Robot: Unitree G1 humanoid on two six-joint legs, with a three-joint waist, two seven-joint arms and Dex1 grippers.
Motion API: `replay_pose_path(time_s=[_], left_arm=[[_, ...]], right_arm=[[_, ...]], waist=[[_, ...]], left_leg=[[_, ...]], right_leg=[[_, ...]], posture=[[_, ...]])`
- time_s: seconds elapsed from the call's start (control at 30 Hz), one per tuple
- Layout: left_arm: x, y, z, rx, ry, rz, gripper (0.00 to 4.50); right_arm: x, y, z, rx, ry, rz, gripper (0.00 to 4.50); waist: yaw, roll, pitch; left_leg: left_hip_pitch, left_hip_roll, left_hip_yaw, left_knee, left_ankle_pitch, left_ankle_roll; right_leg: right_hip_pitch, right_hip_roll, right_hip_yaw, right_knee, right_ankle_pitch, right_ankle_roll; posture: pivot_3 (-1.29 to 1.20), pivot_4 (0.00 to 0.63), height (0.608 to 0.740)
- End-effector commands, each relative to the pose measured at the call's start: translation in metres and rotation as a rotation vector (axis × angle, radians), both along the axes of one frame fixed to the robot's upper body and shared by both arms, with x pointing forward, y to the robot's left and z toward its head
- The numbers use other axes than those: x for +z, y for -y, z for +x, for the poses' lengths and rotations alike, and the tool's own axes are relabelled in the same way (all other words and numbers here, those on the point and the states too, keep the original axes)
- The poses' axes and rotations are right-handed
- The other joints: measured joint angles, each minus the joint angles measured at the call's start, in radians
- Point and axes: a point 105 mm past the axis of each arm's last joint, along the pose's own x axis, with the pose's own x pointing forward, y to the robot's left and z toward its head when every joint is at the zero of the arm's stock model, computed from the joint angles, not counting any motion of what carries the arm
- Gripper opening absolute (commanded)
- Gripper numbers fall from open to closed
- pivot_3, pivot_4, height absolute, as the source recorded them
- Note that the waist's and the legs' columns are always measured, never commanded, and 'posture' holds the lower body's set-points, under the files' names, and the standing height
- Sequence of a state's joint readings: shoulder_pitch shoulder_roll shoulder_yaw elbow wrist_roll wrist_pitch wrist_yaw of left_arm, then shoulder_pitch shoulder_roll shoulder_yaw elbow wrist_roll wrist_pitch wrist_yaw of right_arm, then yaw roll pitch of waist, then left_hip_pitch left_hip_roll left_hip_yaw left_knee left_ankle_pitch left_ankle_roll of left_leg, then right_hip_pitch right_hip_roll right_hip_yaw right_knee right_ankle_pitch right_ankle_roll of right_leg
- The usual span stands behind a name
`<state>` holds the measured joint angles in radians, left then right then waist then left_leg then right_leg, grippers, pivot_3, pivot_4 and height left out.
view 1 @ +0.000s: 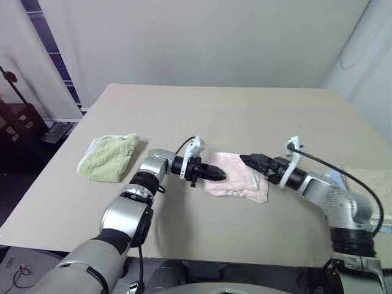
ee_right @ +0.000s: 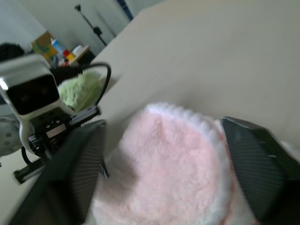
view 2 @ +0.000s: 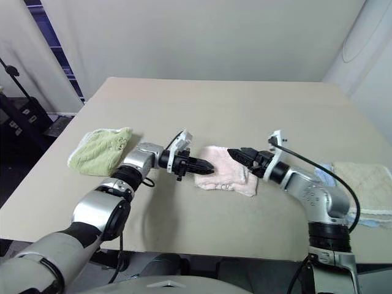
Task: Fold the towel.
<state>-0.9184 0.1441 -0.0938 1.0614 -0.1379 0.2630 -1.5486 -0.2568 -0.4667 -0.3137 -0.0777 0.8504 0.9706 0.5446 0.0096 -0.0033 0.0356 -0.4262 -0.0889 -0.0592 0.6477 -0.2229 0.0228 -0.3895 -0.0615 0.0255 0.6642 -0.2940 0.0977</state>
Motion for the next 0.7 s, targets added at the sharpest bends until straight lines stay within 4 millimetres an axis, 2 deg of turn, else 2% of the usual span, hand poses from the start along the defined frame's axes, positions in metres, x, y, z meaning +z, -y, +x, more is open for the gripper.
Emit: replay_pose_path(time_s=[0.03, 0.13, 0.23, 0.33, 0.47, 0.63, 0.7], left_arm=[[0.016, -0.016, 0.014, 0.082, -0.035, 0.023, 2.58], [0.005, -0.028, 0.017, 0.153, -0.138, 0.12, 3.71], [-0.006, -0.032, 0.014, 0.179, -0.248, 0.208, 3.71], [-0.009, -0.028, 0.009, 0.177, -0.317, 0.221, 3.71], [-0.024, -0.007, 0.002, 0.226, -0.511, 0.299, 3.71], [-0.015, 0.012, -0.003, 0.233, -0.661, 0.227, 3.71], [-0.02, 0.02, -0.002, 0.282, -0.692, 0.24, 3.71]], right_arm=[[0.018, 0.006, -0.004, -0.037, 0.008, 0.077, 4.5], [0.021, 0.008, -0.006, -0.075, -0.014, 0.14, 4.5], [0.021, 0.007, -0.007, -0.101, -0.031, 0.179, 4.5], [0.019, 0.004, -0.009, -0.111, -0.048, 0.196, 4.5], [0.015, 0.006, -0.007, -0.157, -0.071, 0.227, 4.5], [0.014, 0.012, -0.007, -0.204, -0.076, 0.236, 4.5], [0.012, 0.014, -0.008, -0.219, -0.081, 0.228, 4.5]], waist=[[0.0, 0.0, 0.0], [0.0, 0.0, 0.0], [0.003, 0.0, 0.0], [0.002, 0.0, 0.0], [0.004, 0.0, 0.0], [0.002, 0.0, 0.0], [0.002, 0.0, 0.0]], left_leg=[[0.0, 0.0, 0.0, 0.0, 0.0, 0.0], [0.0, 0.0, 0.0, -0.001, 0.0, 0.0], [0.0, 0.0, 0.0, -0.001, 0.0, 0.0], [0.0, 0.0, 0.0, -0.001, 0.0, 0.0], [0.0, 0.0, 0.0, 0.0, -0.001, -0.001], [0.0, 0.0, 0.0, 0.0, 0.0, 0.0], [0.0, 0.0, 0.0, -0.001, 0.0, 0.0]], right_leg=[[0.0, 0.0, 0.0, 0.0, 0.0, 0.0], [0.0, 0.0, 0.001, 0.0, 0.0, 0.0], [0.0, 0.0, 0.001, 0.0, 0.0, 0.0], [0.0, -0.001, 0.0, 0.0, 0.0, 0.0], [0.0, -0.001, 0.0, -0.001, 0.0, 0.0], [0.0, -0.001, 0.0, -0.001, 0.0, 0.0], [0.0, -0.001, 0.0, -0.001, 0.0, 0.001]], posture=[[0.0, 0.0, 0.731], [0.0, 0.0, 0.731], [0.0, 0.0, 0.731], [0.0, 0.0, 0.731], [0.0, 0.0, 0.731], [0.0, 0.0, 0.731], [0.0, 0.0, 0.731]])
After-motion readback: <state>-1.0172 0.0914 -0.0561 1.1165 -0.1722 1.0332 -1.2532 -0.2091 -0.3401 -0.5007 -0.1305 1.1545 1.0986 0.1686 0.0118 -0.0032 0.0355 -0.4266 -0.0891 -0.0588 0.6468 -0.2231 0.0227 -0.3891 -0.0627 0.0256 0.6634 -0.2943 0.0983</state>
